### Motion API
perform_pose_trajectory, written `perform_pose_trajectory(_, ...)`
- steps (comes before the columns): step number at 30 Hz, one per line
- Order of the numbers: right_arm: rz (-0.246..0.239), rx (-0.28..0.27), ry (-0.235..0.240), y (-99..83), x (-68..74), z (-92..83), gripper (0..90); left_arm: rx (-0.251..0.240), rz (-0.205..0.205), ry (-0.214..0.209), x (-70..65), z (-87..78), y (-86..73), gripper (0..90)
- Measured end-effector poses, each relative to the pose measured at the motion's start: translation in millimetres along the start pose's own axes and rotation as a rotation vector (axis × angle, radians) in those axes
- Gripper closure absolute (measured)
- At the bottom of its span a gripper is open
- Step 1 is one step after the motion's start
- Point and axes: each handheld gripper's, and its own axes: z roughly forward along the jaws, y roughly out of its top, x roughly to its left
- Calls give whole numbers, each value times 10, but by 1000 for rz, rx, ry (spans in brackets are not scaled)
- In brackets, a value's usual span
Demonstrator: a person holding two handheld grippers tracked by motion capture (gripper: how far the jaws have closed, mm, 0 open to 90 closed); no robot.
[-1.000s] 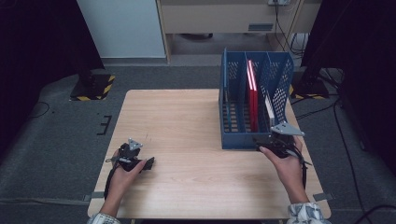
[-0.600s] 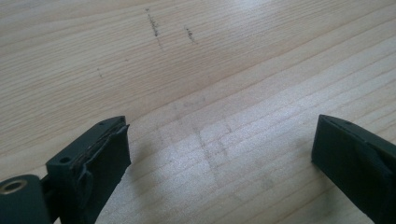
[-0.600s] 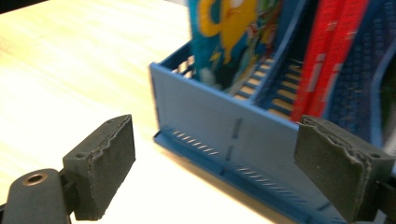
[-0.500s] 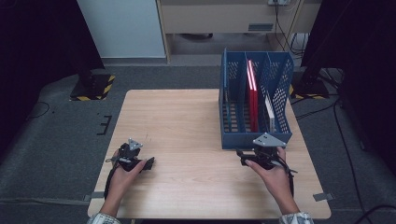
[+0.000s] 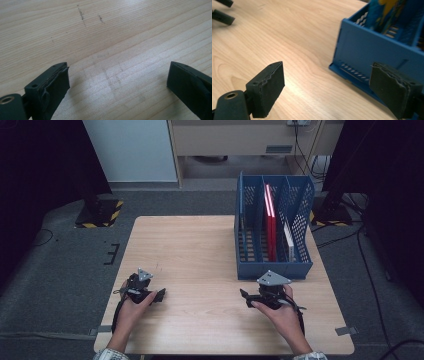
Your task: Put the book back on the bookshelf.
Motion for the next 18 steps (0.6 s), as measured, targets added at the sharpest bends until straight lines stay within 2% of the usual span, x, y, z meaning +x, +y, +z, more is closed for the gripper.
perform_pose_trajectory(4, -25, 16, 22, -5, 76, 61, 128, -1, 1, -1, -3, 2, 2, 32)
perform_pose_trajectory(18, -59, 55, 55, -20, 250, 200, 128, -1, 1, -2, -5, 4, 3, 32)
